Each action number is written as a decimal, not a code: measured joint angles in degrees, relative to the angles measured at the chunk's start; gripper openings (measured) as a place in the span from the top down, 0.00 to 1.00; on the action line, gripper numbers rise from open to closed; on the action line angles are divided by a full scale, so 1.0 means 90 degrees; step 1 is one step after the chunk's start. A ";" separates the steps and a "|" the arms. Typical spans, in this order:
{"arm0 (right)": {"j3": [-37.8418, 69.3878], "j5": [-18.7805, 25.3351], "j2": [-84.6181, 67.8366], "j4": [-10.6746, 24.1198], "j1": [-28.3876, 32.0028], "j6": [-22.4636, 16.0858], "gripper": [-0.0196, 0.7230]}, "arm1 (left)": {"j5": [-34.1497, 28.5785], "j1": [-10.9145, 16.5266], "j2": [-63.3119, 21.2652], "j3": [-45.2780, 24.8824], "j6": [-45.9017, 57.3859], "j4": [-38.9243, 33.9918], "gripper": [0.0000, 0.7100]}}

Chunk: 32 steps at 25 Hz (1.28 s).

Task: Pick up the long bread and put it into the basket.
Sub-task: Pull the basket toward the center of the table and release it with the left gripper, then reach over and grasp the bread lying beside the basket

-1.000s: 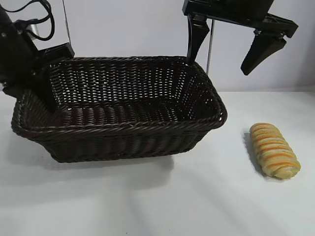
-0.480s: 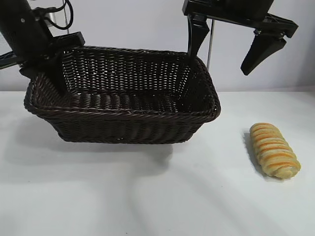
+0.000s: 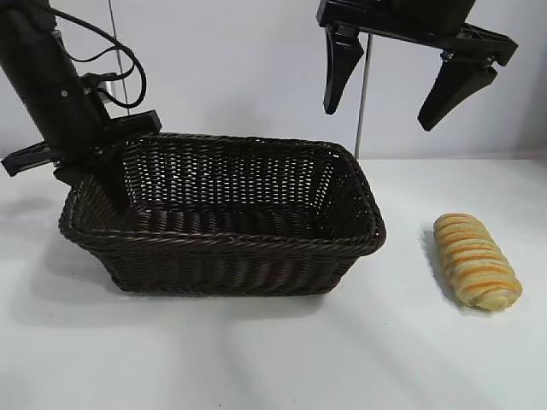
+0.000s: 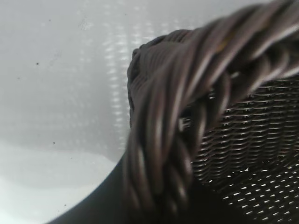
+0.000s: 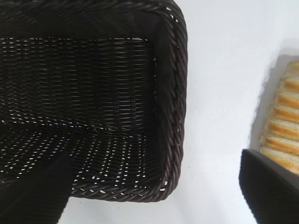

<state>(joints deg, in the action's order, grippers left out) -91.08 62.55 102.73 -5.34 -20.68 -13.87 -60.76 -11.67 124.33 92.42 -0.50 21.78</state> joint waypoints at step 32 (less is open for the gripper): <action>0.0000 0.0006 0.0000 0.0000 0.0000 0.0005 0.04 | -0.0762 0.0000 -0.1933 0.0028 0.0128 -0.0233 0.13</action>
<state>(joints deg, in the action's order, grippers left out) -91.08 62.60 102.73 -5.34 -20.68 -13.82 -67.61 -11.67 106.93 92.67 0.66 19.68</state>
